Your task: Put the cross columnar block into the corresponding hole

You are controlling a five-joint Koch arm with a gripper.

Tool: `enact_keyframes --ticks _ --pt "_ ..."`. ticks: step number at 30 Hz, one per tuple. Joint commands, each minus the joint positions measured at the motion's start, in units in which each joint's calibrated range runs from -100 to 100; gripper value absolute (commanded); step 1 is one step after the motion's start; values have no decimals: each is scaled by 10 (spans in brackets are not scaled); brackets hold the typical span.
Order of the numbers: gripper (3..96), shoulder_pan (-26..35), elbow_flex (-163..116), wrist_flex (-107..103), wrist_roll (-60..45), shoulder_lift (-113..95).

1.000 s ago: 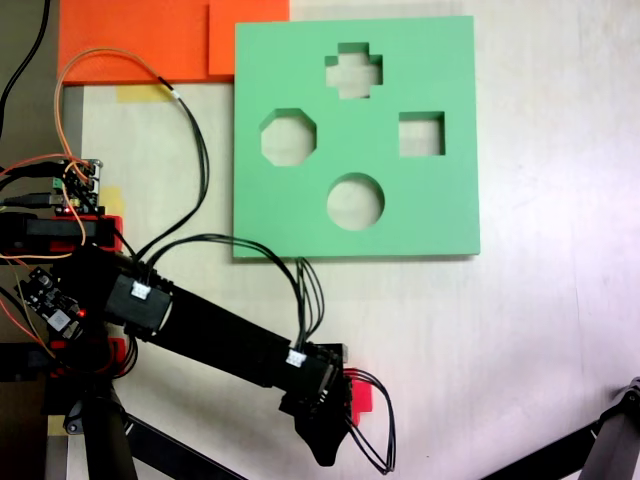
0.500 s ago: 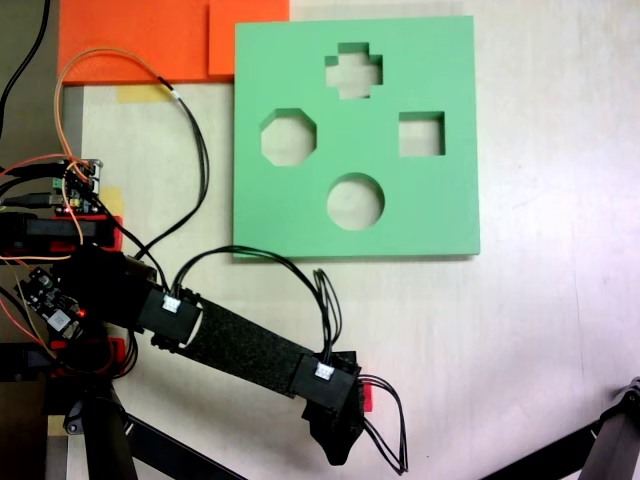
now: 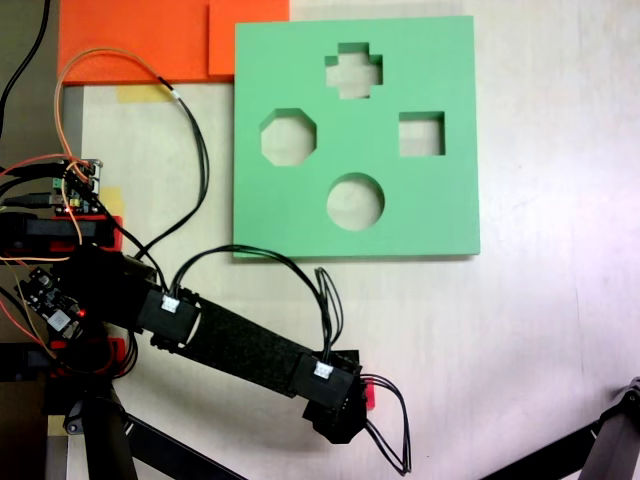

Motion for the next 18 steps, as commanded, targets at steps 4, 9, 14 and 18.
enact_keyframes --ticks 4,9,14,18 --pt "384 -5 1 -33 9 -34" --pt "383 -1 5 -43 18 -112" --pt "384 16 12 -43 28 -204" --pt "385 48 12 -43 60 -286"
